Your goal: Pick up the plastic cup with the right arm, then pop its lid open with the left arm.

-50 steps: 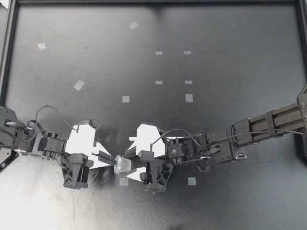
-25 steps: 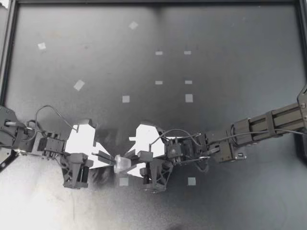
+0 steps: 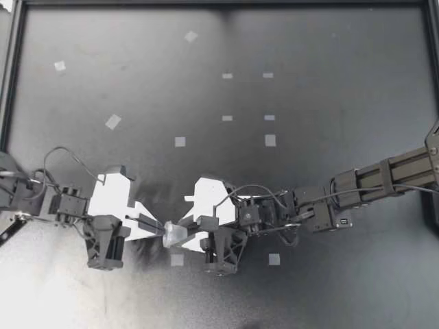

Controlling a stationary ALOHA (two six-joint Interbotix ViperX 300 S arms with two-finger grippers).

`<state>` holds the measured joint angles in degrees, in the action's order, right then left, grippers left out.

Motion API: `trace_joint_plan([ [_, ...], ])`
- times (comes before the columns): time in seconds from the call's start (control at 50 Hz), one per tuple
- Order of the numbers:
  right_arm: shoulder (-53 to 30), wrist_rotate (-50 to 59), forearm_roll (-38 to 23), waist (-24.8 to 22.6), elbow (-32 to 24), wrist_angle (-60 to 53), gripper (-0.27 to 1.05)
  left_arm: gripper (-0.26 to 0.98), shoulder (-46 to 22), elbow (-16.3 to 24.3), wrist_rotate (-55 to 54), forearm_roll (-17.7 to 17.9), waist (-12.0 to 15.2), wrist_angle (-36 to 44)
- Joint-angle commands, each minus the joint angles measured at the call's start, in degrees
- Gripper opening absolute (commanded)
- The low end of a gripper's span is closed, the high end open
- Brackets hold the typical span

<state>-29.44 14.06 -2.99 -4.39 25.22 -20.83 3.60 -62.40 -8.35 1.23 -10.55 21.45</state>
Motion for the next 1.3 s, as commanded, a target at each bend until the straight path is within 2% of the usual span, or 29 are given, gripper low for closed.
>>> trace_joint_plan([
  [0.0, 3.78, -0.35, -0.62, -0.18, 0.18, -1.23, 0.24, -0.02, 2.29, 0.53, -0.26, 0.09, -0.18, 0.97],
  [0.14, 11.78, -2.29, -1.41, 0.18, 6.42, -5.36, 0.24, -0.02, 9.23, -0.7, -2.64, 1.23, -0.18, 5.98],
  [0.24, 19.42, -4.39, -1.32, 0.26, 13.45, -12.39, 0.24, -0.02, 15.38, -4.66, -8.53, 9.14, -0.18, 17.05],
  [0.32, 24.52, -5.54, -1.41, 0.18, 19.42, -22.15, 0.24, -0.01, 17.75, -8.26, -16.44, 13.18, -0.18, 22.85],
  [0.42, 27.07, -7.47, -1.49, 0.26, 27.42, -39.81, 0.24, 0.02, 17.67, -10.28, -30.32, 13.36, -0.18, 24.79],
  [0.52, 24.87, -9.58, -1.41, 0.26, 32.43, -55.37, 0.24, 0.11, 16.17, -9.49, -44.56, 12.39, -0.18, 25.31],
  [0.56, 22.94, -10.11, -1.32, 0.26, 33.22, -60.29, 0.24, 0.17, 14.94, -8.26, -48.87, 10.81, -0.18, 25.49],
  [0.64, 18.98, -10.28, -1.32, 0.26, 32.17, -62.14, 0.24, 0.35, 12.48, -4.66, -54.76, 8.44, -0.18, 25.14],
  [0.72, 15.21, -10.2, -1.41, 0.26, 29.36, -60.47, 0.24, 0.55, 10.02, -1.49, -59.15, 8.26, -0.18, 24.17],
  [0.82, 12.57, -10.46, -1.49, 0.26, 25.93, -58.89, 0.24, 0.74, 7.21, 0.97, -63.19, 8.26, -0.18, 23.2],
  [0.98, 12.3, -12.57, -1.49, 0.88, 23.29, -56.69, 0.24, 0.73, 5.54, 2.72, -66.71, 8.17, -0.18, 23.55],
  [1.28, 10.37, -13.45, -1.49, 1.49, 19.42, -50.19, 0.24, 0.73, 5.1, 4.31, -66.88, 7.65, -0.18, 24.26],
])
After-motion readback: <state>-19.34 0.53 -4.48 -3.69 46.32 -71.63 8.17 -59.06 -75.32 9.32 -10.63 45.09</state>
